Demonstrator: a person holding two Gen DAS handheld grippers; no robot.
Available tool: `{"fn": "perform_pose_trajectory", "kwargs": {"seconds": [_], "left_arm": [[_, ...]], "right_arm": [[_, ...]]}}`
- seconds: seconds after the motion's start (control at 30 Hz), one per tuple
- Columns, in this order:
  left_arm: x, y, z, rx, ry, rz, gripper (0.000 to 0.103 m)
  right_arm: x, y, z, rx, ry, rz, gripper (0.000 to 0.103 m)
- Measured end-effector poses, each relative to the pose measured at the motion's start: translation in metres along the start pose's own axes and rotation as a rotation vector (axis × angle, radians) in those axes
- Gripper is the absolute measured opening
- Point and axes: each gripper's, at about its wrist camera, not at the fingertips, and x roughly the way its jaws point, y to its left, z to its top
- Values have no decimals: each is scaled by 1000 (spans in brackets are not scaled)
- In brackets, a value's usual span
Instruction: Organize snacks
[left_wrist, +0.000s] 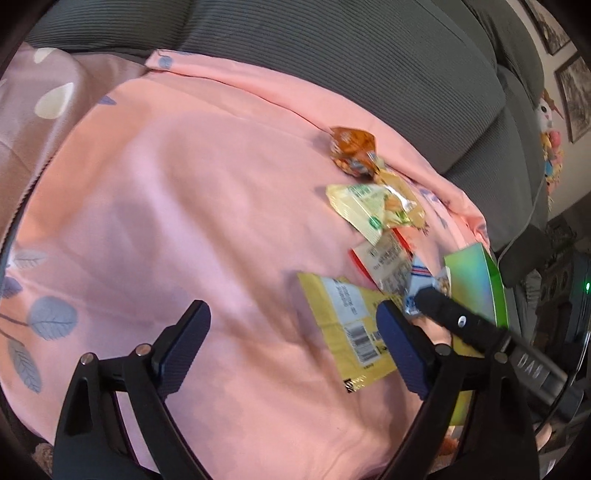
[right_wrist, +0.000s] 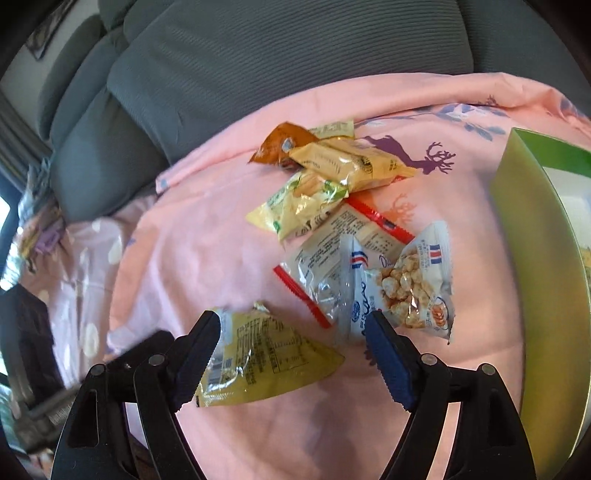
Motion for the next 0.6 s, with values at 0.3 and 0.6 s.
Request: {"fn": "perform_pose_trajectory", "kwargs": {"seconds": [0.3,0.6], "left_arm": [[6,-15,-6,59,27,-57,81],[21,-35,-17,128,81,-98,69]], "right_arm": [[5,-6,1,37,1,78,81],[11,-10,1,66,53,163,81]]}}
